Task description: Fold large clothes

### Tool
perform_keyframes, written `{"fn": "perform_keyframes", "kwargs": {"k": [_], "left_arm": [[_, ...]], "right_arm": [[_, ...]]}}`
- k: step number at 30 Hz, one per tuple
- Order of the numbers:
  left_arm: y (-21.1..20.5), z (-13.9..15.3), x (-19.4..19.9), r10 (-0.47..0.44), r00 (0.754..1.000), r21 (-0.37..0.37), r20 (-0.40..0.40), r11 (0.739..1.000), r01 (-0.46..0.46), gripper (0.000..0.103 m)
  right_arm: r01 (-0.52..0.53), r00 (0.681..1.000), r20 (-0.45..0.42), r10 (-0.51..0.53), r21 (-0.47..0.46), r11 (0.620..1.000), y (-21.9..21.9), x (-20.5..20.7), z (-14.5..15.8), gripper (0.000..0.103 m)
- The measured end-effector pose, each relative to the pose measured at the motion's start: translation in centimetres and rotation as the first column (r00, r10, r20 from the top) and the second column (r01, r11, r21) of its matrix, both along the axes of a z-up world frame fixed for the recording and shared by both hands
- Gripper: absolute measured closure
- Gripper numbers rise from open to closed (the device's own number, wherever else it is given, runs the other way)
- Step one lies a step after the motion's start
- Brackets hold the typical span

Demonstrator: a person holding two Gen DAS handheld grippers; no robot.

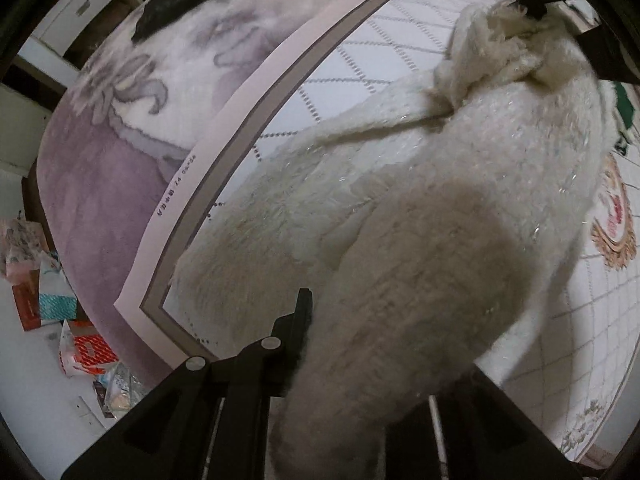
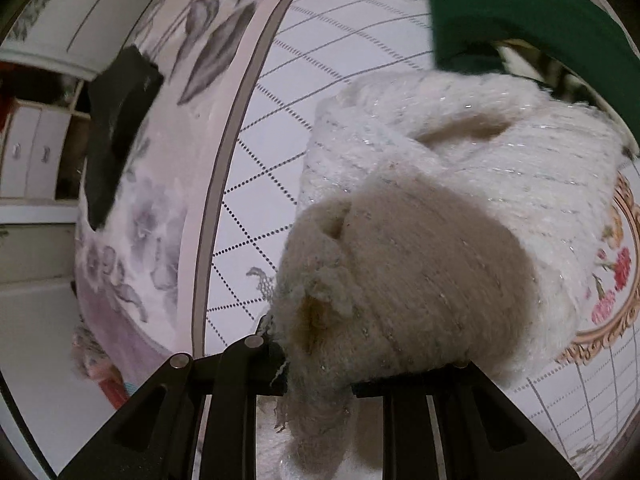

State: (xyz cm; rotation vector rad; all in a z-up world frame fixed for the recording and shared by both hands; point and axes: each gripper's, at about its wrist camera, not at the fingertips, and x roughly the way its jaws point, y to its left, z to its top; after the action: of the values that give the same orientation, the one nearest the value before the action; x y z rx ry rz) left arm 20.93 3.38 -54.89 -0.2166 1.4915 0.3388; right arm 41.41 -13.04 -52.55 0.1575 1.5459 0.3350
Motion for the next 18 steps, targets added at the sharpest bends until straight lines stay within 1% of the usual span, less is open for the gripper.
{"fn": "perform_keyframes", "kwargs": {"k": [1, 2, 4, 5, 6, 7, 9, 10, 12, 13, 14, 15, 17, 18], "left_arm": [[0.8, -0.6, 0.0, 0.027, 1.000, -0.027, -0.006, 0.999, -0.027, 0.081], [1.4, -0.8, -0.1, 0.048, 0.999, -0.041, -0.015, 0.998, -0.049, 0.078], [2.5, -0.8, -0.2, 0.084, 0.996, -0.069, -0.003, 0.994, -0.084, 0.071], [3.5, -0.6, -0.3, 0.116, 0.993, -0.089, 0.003, 0.989, -0.116, 0.069], [4.0, -0.4, -0.5, 0.133, 0.991, -0.102, 0.005, 0.986, -0.132, 0.067], [4.9, 0.0, -0.7, 0.163, 0.987, -0.131, 0.010, 0.978, -0.160, 0.066], [6.3, 0.7, -1.1, 0.208, 0.978, -0.179, 0.018, 0.963, -0.201, 0.066], [7.0, 1.3, -1.4, 0.228, 0.973, -0.195, 0.026, 0.956, -0.218, 0.066], [8.2, 2.3, -1.8, 0.258, 0.965, -0.211, 0.043, 0.947, -0.244, 0.065], [8.6, 2.7, -2.0, 0.265, 0.963, -0.207, 0.049, 0.946, -0.250, 0.064], [9.1, 3.3, -2.3, 0.274, 0.960, -0.200, 0.061, 0.946, -0.257, 0.062], [9.6, 3.9, -2.6, 0.279, 0.958, -0.185, 0.072, 0.947, -0.262, 0.058], [10.6, 4.5, -3.0, 0.289, 0.953, -0.162, 0.085, 0.948, -0.273, 0.057], [11.4, 4.6, -3.1, 0.288, 0.953, -0.155, 0.091, 0.950, -0.272, 0.057]], "right_arm": [[-0.003, 1.000, -0.004, 0.003, -0.009, 1.000, 0.6, 0.2, -0.4, 0.082], [-0.012, 1.000, -0.008, 0.012, -0.020, 1.000, 1.3, 0.4, -0.6, 0.081], [-0.023, 1.000, -0.021, 0.023, -0.041, 0.999, 2.4, 0.8, -1.1, 0.079], [-0.026, 0.999, -0.025, 0.025, -0.067, 0.997, 2.8, 1.0, -1.2, 0.078], [-0.035, 0.999, -0.038, 0.032, -0.069, 0.997, 3.2, 1.1, -1.3, 0.071], [-0.039, 0.998, -0.055, 0.035, -0.058, 0.998, 3.5, 1.3, -1.3, 0.066], [-0.044, 0.996, -0.072, 0.044, 0.004, 0.999, 3.9, 1.4, -1.0, 0.044], [-0.045, 0.996, -0.078, 0.049, 0.053, 0.998, 3.9, 1.4, -0.5, 0.035], [-0.038, 0.995, -0.084, 0.052, 0.155, 0.987, 3.6, 1.5, 0.3, 0.029], [-0.029, 0.995, -0.088, 0.049, 0.206, 0.978, 3.3, 1.6, 0.6, 0.029], [-0.017, 0.994, -0.101, 0.046, 0.273, 0.962, 2.8, 1.7, 0.9, 0.029], [0.001, 0.992, -0.116, 0.042, 0.345, 0.938, 2.2, 1.8, 1.2, 0.029], [0.031, 0.992, -0.122, 0.023, 0.423, 0.905, 0.8, 2.1, 2.0, 0.029], [0.038, 0.994, -0.109, 0.014, 0.460, 0.887, -0.2, 2.1, 2.6, 0.029]]}}
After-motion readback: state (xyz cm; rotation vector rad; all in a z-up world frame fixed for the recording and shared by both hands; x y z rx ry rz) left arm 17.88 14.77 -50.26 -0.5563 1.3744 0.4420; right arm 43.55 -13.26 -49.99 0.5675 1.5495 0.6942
